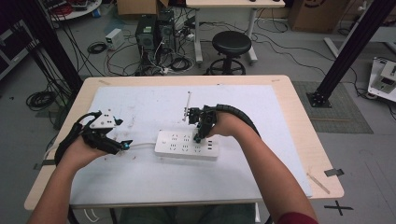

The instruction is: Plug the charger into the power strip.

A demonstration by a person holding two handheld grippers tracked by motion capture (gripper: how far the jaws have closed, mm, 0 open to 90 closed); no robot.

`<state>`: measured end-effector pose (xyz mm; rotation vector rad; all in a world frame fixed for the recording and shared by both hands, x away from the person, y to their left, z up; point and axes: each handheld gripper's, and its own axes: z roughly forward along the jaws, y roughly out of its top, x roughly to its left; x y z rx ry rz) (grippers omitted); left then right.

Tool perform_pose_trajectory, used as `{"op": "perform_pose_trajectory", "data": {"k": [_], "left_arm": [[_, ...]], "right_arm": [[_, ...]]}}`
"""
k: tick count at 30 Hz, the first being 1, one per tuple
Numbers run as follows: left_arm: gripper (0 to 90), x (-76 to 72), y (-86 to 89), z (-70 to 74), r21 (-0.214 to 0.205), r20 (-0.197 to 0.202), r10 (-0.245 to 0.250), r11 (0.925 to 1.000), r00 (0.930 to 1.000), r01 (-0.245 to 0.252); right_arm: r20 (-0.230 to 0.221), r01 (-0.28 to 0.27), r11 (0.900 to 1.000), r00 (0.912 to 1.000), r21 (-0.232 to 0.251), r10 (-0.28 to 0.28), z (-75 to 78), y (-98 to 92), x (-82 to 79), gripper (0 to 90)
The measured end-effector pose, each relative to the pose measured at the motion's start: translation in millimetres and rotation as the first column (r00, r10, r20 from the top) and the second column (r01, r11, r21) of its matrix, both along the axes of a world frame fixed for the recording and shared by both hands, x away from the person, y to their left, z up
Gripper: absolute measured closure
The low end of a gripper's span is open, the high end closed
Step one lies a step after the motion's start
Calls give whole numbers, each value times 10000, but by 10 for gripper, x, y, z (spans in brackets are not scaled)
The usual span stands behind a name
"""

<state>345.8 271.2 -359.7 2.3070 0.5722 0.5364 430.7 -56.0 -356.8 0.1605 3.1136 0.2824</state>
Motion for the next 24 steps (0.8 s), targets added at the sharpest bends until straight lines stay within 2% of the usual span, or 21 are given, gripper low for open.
{"op": "perform_pose_trajectory", "data": {"k": [1, 2, 3, 5, 11, 13, 14, 16, 21, 22, 23, 24], "left_arm": [[175, 0, 0, 0, 0, 0, 0, 10000, 10000, 0], [175, 15, -29, -12, 18, -2, -16, 10000, 10000, 16], [175, 15, -29, -12, 18, -2, -16, 10000, 10000, 16], [175, 23, -37, -7, 85, 10, -12, 10000, 10000, 12], [175, 14, -38, -2, 34, 12, -49, 10000, 10000, 49], [175, 25, -44, -1, 111, -4, -67, 9999, 10000, 67], [175, 35, -58, 3, 98, 14, -69, 9999, 10000, 69], [175, 35, -67, 3, 146, 34, -91, 9999, 10000, 91], [175, 34, -75, 4, 129, 52, -77, 9999, 10000, 77], [175, 34, -75, 4, 129, 52, -77, 9999, 10000, 77], [175, 38, -78, 4, 93, 66, -51, 9999, 10000, 50], [175, 38, -78, 4, 93, 66, -51, 9999, 10000, 50]], "right_arm": [[0, 0, 10000, 10000, 0, 0, 0, 0, 0, 636], [336, -135, 9998, 9993, -151, 140, -5, 37, -47, 637], [336, -135, 9998, 9993, -151, 140, -5, 37, -47, 637], [422, -148, 9986, 9990, -515, 170, -77, 81, -52, 638], [116, 5, 9999, 9999, -119, -4, -85, 17, -6, 639], [117, -24, 9999, 9999, -149, 26, -85, 21, -3, 638], [397, -91, 9995, 9992, -314, 103, -87, 46, -49, 639], [597, -169, 9990, 9980, -411, 193, -86, 65, -78, 639], [286, -33, 9993, 9996, -375, 43, -91, 57, -27, 639], [286, -33, 9993, 9996, -375, 43, -91, 57, -27, 639], [474, -26, 9978, 9989, -669, 58, -97, 123, -62, 639], [474, -26, 9978, 9989, -669, 58, -97, 123, -62, 639]]}}
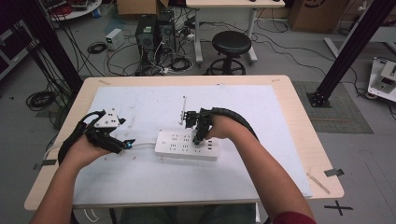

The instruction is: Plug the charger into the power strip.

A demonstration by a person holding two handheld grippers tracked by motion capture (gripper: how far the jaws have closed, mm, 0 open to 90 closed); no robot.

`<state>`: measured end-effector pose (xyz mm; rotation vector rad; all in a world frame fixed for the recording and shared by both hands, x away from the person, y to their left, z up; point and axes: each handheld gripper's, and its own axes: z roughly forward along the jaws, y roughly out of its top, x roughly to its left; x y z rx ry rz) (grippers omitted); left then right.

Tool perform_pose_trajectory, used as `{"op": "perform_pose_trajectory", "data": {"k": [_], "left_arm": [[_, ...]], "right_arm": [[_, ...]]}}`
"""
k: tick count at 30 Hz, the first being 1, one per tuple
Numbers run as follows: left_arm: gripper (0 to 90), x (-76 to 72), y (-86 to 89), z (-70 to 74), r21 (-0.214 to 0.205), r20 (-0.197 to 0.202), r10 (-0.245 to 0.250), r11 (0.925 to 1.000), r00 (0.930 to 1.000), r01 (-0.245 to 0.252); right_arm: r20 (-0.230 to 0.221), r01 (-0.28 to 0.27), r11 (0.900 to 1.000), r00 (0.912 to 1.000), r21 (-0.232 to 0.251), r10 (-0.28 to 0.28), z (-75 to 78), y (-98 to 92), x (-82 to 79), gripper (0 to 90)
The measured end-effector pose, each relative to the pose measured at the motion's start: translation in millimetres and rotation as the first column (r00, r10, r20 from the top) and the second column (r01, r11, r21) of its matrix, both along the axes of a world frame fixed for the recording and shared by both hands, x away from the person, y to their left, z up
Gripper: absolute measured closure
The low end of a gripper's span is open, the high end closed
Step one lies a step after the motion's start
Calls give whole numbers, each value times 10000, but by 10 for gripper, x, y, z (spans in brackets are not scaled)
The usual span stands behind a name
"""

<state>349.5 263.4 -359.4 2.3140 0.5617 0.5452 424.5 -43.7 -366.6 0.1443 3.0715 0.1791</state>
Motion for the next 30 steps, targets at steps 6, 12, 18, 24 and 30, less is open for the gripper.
{"op": "perform_pose_trajectory", "data": {"k": [6, 12, 18, 24, 30], "left_arm": [[175, -6, -29, 4, 80, 41, -80, 9999, 10000, 80], [175, -19, -18, 11, 40, 24, -70, 10000, 10000, 70], [175, -19, -7, 15, 3, -16, -44, 10000, 10000, 44], [175, -15, 5, 32, -47, 9, -93, 9999, 10000, 93], [175, -2, -9, 79, -67, 102, -151, 9999, 9998, 152]], "right_arm": [[25, 42, 9998, 10000, 188, -42, -25, -31, 1, 639], [31, 186, 9997, 9998, 186, -187, -24, -32, -8, 636], [-168, 257, 9993, 9995, 277, -253, -15, -40, 8, 622], [-330, 663, 9909, 9975, 1172, -628, 125, -180, -11, 419], [-304, 1649, 9373, 9861, 3072, -1635, 342, -507, -70, 319]]}}
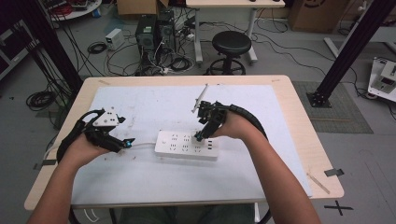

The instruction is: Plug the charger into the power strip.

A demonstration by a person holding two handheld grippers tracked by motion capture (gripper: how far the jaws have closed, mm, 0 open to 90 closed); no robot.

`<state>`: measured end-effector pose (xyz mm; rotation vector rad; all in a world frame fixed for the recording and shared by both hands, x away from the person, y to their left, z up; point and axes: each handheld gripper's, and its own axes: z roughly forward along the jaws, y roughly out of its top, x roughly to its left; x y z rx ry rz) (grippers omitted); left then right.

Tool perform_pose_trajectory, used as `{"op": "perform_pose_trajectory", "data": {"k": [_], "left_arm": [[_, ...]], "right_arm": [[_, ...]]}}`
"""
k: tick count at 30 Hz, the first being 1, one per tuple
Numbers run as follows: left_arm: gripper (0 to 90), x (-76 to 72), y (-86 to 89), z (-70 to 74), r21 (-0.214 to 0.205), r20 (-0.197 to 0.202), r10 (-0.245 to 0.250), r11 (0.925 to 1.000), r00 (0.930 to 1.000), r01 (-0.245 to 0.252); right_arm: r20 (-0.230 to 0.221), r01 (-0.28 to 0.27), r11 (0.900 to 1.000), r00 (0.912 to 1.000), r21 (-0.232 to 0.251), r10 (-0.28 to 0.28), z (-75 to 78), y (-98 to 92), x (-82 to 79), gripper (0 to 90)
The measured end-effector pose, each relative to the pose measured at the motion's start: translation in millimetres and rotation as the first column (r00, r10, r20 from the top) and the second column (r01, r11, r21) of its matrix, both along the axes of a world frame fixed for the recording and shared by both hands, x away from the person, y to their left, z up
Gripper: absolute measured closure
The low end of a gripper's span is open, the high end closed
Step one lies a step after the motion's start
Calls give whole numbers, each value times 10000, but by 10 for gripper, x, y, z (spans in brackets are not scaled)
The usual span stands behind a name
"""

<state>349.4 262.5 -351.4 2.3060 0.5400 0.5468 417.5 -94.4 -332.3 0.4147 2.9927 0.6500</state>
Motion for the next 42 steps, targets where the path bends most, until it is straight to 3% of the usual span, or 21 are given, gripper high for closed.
{"op": "perform_pose_trajectory", "data": {"k": [1, 3, 4, 6, 9, 10, 11, 12, 13, 17, 18, 20, 22, 23, 24, 25, 26, 30, 31, 34, 42], "left_arm": [[175, 0, 0, 0, 0, 0, 0, 10000, 10000, 0], [175, 3, -12, 30, 31, 1, -105, 9999, 9999, 105], [175, 4, -15, 50, -2, 42, -180, 9998, 9998, 180], [175, 5, -18, 59, -39, 75, -223, 9997, 9997, 224], [175, 9, -21, 78, -54, 119, -330, 9994, 9994, 331], [175, 8, -28, 89, -239, 195, -410, 9989, 9990, 415], [175, 8, -28, 89, -239, 195, -410, 9989, 9990, 415], [175, 8, -23, 99, -296, 233, -592, 9978, 9980, 599], [175, 8, -23, 99, -296, 233, -592, 9978, 9980, 599], [175, 6, -18, 107, -410, 335, -727, 9964, 9968, 741], [175, 5, -12, 120, -659, 373, -909, 9935, 9952, 932], [175, 4, -15, 121, -819, 394, -952, 9918, 9947, 981], [175, 1, -23, 125, -932, 406, -1046, 9898, 9937, 1080], [175, 1, -23, 125, -932, 406, -1046, 9898, 9937, 1080], [175, -11, -38, 126, -1043, 435, -1089, 9881, 9931, 1130], [175, -14, -41, 126, -1047, 473, -1107, 9878, 9927, 1151], [175, -15, -39, 125, -1087, 503, -1111, 9873, 9925, 1160], [175, -12, -32, 119, -1147, 550, -1060, 9871, 9928, 1118], [175, -4, -23, 102, -1235, 533, -962, 9871, 9939, 1021], [175, -2, -25, 92, -1240, 484, -927, 9874, 9945, 980], [175, -9, -50, 88, -1192, 455, -919, 9881, 9947, 968]], "right_arm": [[131, 122, 9996, 9998, 269, -126, 19, -43, -16, 319], [131, 122, 9996, 9998, 269, -126, 19, -43, -16, 312], [156, 552, 9899, 9982, 1306, -577, 62, -244, -102, 275], [196, 677, 9864, 9973, 1501, -714, 68, -292, -125, 266], [268, 921, 9736, 9946, 2090, -998, 83, -427, -184, 246], [332, 1169, 9629, 9911, 2433, -1287, 91, -494, -228, 217], [332, 1169, 9629, 9911, 2433, -1287, 91, -494, -228, 217], [331, 1336, 9482, 9882, 2884, -1493, 99, -565, -289, 206], [331, 1336, 9482, 9882, 2884, -1493, 99, -565, -289, 206], [515, 1249, 9274, 9870, 3526, -1525, 87, -664, -376, 206], [558, 1416, 9009, 9821, 4103, -1798, 65, -768, -476, 191], [558, 1416, 9009, 9821, 4103, -1798, 65, -768, -476, 191], [609, 1467, 8943, 9800, 4227, -1895, 55, -801, -497, 191], [639, 1521, 8811, 9775, 4478, -2012, 37, -863, -549, 191], [639, 1521, 8811, 9775, 4478, -2012, 37, -863, -549, 191], [629, 1609, 8682, 9747, 4695, -2146, 15, -929, -595, 191], [716, 1623, 8643, 9724, 4760, -2221, 5, -973, -605, 191], [669, 1690, 8595, 9712, 4823, -2285, -3, -1001, -612, 191], [684, 1713, 8526, 9697, 4936, -2344, -8, -1031, -593, 191], [700, 1752, 8476, 9679, 5009, -2414, -5, -1053, -567, 191], [712, 1816, 8415, 9653, 5089, -2514, 8, -1082, -549, 191]]}}
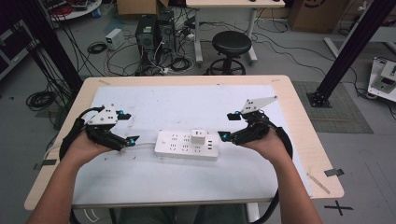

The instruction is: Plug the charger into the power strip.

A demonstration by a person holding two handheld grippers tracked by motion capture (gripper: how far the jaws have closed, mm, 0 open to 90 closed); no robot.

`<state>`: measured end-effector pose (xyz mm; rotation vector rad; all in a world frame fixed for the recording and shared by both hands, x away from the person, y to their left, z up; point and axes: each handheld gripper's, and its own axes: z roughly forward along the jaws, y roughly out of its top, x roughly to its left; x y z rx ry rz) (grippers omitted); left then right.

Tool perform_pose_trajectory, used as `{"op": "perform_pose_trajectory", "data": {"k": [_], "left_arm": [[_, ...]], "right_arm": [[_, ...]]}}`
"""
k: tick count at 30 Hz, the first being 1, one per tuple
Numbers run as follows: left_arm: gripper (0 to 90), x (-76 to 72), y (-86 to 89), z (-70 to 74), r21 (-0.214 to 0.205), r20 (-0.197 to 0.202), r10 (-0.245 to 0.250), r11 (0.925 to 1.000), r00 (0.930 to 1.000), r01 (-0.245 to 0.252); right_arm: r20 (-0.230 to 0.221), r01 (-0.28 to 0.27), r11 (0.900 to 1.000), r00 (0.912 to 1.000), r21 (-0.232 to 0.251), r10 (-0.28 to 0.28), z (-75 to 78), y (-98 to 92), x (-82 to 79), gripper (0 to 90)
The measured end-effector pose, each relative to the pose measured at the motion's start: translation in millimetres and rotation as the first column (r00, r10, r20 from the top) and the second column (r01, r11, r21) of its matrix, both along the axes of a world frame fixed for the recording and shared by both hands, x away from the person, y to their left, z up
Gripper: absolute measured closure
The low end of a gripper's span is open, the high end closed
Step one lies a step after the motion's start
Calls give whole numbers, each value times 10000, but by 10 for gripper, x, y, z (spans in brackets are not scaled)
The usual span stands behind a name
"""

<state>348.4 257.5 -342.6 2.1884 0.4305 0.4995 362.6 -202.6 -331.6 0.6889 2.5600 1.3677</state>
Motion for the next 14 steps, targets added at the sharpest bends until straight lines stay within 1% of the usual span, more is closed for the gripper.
{"op": "perform_pose_trajectory", "data": {"k": [4, 5, 11, 12, 14], "left_arm": [[175, 4, -2, -2, 16, -2, 24, 10000, 10000, -24], [175, 10, -2, -4, 33, 2, 25, 10000, 10000, -25], [175, 16, 1, -4, 11, -13, 56, 10000, 10000, -56], [175, 21, 2, -10, 87, 9, 111, 9999, 9999, -111], [175, 21, 2, -10, 87, 9, 111, 9999, 9999, -111]], "right_arm": [[47, -68, 10000, 10000, -23, 68, 8, -2, 4, 191], [-24, -25, 10000, 10000, -87, 25, 19, 1, 11, 191], [-54, -18, 10000, 10000, -68, 18, 24, -3, 16, 191], [-27, -13, 10000, 10000, -75, 12, 22, -5, 15, 191], [-8, 19, 10000, 10000, -74, -19, 25, -5, 11, 191]]}}
